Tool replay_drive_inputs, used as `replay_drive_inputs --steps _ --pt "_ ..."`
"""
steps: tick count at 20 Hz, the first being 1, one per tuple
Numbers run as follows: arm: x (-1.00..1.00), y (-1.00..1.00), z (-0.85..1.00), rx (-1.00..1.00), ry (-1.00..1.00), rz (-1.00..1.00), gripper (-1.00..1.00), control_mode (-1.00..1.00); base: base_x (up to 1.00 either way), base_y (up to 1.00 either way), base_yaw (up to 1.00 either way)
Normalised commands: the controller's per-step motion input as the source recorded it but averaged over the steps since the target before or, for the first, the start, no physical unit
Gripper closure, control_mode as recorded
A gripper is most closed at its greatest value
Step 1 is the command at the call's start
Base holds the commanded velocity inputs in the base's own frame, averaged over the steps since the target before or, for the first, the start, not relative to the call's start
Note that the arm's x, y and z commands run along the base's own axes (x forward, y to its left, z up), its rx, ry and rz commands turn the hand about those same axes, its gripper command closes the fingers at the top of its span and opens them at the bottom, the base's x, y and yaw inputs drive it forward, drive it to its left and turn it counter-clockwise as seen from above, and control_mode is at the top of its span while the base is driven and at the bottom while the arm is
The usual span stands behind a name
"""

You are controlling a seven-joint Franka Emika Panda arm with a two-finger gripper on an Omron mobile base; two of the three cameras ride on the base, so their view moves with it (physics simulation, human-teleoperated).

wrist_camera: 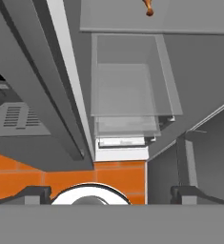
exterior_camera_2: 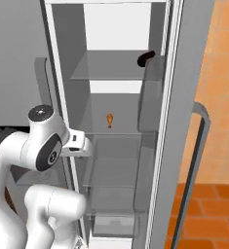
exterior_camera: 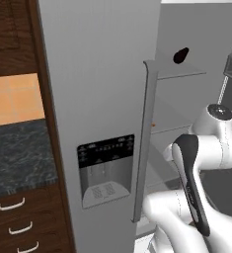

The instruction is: Place one avocado and one chicken drumstick in each tupperware on the nearby counter, to pack two identical lunches.

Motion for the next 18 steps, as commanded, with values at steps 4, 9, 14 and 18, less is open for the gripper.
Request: replay_drive_inputs --steps 4,9,14,18 --pt "0.00 0.00 0.00 0.00 0.00 0.00 -1.00 1.00 0.22 -0.31 0.08" --pt "0.00 0.00 0.00 0.00 0.00 0.00 -1.00 1.00 0.34 -0.20 0.09" --pt "0.00 0.00 0.00 0.00 0.00 0.00 -1.00 1.00 0.29 -0.43 0.16" --pt "0.00 0.00 0.00 0.00 0.00 0.00 -1.00 1.00 0.36 -0.28 0.16"
